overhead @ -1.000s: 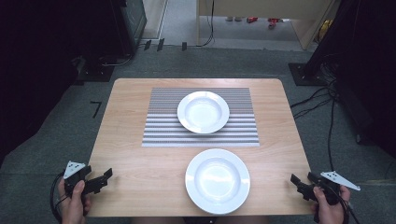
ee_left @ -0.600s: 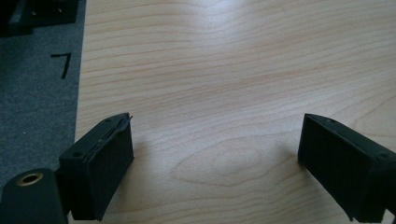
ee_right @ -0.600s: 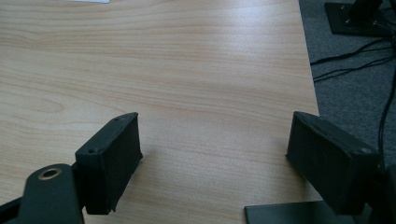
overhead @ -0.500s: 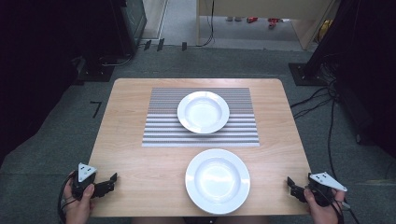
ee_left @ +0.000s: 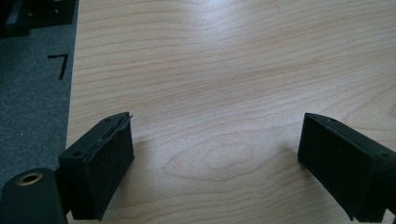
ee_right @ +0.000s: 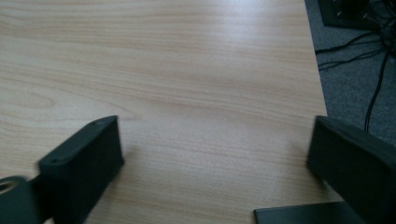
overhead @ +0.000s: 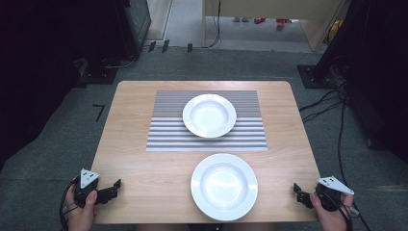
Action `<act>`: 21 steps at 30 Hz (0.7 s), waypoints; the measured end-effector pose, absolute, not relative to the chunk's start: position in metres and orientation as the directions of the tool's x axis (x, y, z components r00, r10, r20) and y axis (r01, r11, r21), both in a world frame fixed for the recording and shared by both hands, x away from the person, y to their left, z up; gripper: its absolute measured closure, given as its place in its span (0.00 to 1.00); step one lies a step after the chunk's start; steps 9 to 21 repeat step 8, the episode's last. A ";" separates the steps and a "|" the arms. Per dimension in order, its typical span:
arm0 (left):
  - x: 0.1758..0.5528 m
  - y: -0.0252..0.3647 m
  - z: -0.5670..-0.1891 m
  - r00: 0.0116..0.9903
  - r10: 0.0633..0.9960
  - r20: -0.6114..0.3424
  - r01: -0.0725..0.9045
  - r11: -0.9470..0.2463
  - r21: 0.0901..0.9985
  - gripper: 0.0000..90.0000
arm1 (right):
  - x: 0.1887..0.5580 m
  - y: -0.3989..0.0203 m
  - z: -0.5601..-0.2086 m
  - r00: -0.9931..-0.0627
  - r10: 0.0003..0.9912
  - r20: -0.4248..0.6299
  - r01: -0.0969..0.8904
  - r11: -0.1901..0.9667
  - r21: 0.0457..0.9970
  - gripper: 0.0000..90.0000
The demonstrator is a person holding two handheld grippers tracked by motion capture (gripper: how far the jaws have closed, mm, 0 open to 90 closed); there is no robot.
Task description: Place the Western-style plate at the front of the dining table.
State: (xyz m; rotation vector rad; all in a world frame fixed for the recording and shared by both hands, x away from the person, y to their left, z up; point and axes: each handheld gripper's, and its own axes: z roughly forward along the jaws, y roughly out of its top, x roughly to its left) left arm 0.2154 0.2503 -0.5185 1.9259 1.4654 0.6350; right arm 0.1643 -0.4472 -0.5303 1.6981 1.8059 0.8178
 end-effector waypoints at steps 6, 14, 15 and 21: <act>0.215 0.250 -0.519 0.267 0.964 0.002 0.661 -0.184 0.728 0.11 | 0.165 -0.447 -0.530 -0.074 0.997 0.028 0.686 0.031 0.727 0.00; 0.216 0.250 -0.519 0.267 0.964 0.000 0.660 -0.183 0.728 0.11 | 0.165 -0.447 -0.530 -0.075 0.997 0.028 0.686 0.031 0.727 0.00; 0.216 0.250 -0.519 0.267 0.964 0.000 0.660 -0.183 0.728 0.11 | 0.165 -0.447 -0.530 -0.075 0.997 0.028 0.686 0.031 0.727 0.00; 0.216 0.250 -0.519 0.267 0.964 0.000 0.660 -0.183 0.728 0.11 | 0.165 -0.447 -0.530 -0.075 0.997 0.028 0.686 0.031 0.727 0.00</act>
